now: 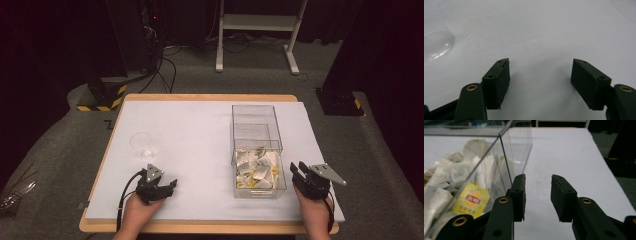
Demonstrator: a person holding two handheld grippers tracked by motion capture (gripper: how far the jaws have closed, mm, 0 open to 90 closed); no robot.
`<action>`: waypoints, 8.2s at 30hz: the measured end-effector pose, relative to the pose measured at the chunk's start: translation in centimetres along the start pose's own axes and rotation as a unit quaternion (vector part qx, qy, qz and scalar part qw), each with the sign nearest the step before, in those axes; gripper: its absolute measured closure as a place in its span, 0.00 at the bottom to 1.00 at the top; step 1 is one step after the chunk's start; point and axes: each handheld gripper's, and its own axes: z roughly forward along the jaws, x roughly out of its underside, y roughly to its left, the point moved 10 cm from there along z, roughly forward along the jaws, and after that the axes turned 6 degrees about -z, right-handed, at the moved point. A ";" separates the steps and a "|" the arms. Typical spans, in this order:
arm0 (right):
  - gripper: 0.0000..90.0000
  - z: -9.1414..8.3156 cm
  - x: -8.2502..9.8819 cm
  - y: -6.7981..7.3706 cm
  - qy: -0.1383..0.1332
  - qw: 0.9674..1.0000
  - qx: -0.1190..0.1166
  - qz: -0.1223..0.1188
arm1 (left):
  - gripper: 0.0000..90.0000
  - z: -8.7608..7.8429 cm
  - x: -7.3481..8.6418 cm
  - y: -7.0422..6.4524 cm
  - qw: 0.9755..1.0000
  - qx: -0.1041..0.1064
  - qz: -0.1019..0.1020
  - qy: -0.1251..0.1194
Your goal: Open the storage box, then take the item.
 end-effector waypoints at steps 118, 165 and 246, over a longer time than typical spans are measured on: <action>0.58 2.0 4.1 -0.5 0.070 0.996 -0.037 -0.035 | 0.69 2.1 -12.2 -22.3 0.974 0.193 0.106 -0.047; 0.58 2.0 4.1 -0.4 0.070 0.996 -0.035 -0.037 | 1.00 0.9 -13.4 -21.5 0.973 0.188 0.083 -0.106; 0.58 2.0 4.2 -0.4 0.072 0.996 -0.030 -0.040 | 1.00 -9.6 -21.4 -18.9 0.915 0.219 0.021 -0.339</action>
